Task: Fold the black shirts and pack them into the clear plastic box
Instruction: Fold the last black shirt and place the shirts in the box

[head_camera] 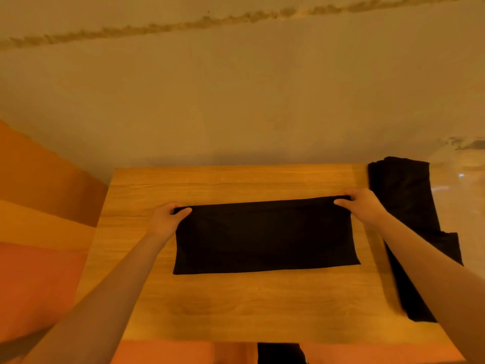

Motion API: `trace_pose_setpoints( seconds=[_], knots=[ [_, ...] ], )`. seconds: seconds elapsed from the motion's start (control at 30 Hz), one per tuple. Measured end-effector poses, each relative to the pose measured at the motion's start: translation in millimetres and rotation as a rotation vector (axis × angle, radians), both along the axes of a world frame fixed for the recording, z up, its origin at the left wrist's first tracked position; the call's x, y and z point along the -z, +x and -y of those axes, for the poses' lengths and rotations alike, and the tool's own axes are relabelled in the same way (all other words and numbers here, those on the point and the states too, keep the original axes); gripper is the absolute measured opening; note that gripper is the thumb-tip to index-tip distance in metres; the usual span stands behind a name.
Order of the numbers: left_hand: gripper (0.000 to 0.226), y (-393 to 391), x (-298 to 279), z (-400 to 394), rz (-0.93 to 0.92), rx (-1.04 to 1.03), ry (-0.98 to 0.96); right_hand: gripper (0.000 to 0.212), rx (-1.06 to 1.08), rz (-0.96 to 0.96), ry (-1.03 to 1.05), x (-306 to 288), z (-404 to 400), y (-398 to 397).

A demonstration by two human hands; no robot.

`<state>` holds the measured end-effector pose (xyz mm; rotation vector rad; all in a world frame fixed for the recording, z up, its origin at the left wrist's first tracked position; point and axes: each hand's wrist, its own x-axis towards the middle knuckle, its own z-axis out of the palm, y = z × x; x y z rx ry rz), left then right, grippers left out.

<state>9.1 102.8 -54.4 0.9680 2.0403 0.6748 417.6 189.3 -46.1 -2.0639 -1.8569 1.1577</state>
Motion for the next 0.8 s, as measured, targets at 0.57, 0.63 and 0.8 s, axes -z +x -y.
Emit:
trace_pose_setpoints(
  seconds=[0.57,0.63,0.8],
  knots=[
    [0.03,29,30,7,-0.585,0.026,0.282,0.037,-0.021,0.382,0.504,23,26,-35],
    [0.036,63,30,19,-0.644,0.312,0.343,0.041,-0.22,0.354,0.544,28,44,-64],
    [0.063,117,56,38,-0.779,0.756,0.11,0.058,-0.526,0.406,0.344,57,74,-115]
  ],
)
